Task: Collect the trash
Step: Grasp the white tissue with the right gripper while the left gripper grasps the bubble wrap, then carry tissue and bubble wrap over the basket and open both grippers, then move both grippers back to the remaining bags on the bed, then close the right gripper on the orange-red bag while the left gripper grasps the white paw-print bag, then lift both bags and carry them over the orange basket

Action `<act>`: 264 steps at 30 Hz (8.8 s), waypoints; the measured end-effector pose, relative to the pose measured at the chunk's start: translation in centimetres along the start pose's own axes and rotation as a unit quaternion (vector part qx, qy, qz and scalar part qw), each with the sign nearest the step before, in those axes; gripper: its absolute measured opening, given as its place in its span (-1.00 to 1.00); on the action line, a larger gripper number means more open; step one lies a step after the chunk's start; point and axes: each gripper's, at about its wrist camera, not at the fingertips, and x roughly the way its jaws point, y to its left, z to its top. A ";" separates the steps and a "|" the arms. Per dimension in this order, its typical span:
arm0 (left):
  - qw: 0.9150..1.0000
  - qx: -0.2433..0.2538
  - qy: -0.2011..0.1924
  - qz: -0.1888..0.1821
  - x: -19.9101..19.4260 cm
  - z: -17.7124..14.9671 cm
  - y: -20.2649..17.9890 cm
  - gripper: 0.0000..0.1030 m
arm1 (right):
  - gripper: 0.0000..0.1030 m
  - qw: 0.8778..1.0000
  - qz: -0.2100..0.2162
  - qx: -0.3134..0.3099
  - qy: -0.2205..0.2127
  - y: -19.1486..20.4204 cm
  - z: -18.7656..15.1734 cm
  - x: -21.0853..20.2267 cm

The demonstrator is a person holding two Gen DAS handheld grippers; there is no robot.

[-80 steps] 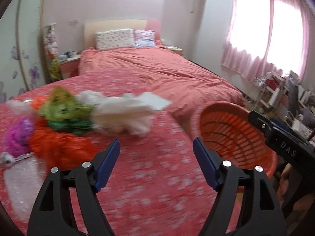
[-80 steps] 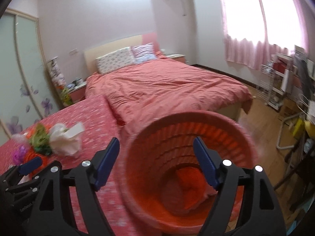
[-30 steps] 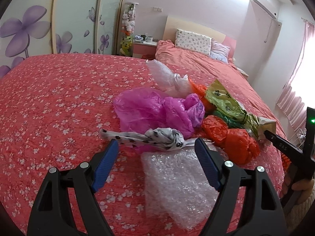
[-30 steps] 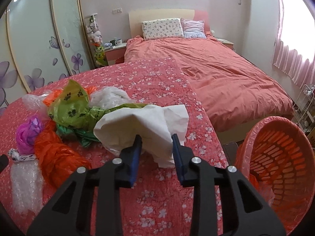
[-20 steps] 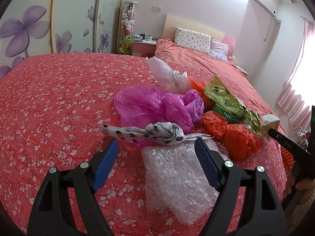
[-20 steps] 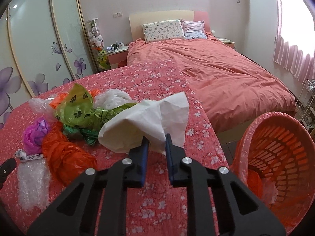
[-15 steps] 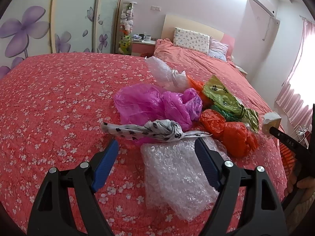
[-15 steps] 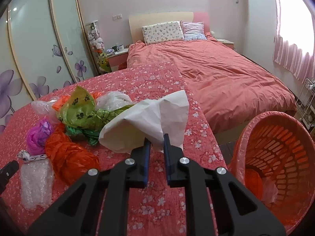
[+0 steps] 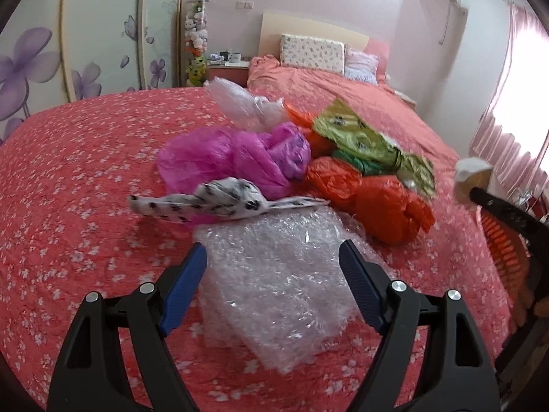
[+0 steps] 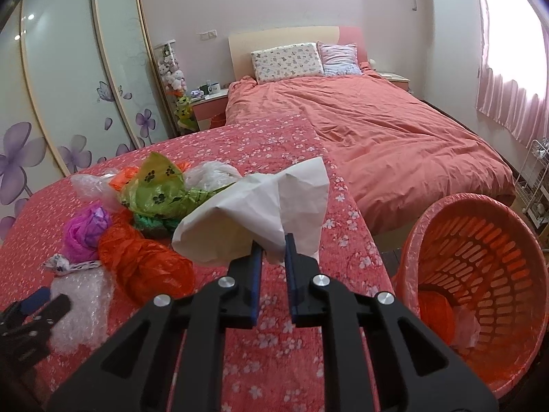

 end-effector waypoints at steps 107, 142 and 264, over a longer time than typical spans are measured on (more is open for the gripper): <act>0.953 0.154 0.035 -0.259 0.7 0.5 -30.4 -0.16 | -0.31 0.968 -0.116 0.218 -0.047 -25.2 -5.5 -9.6; 0.997 0.051 -0.060 -0.021 -2.4 3.2 -3.6 0.50 | 0.43 0.998 -0.030 0.028 -0.040 -2.5 -1.4 -6.2; 0.965 0.112 -0.010 -0.238 -2.5 2.9 -17.7 -0.65 | -0.37 0.983 -0.102 0.144 -0.059 -13.6 -3.2 -9.7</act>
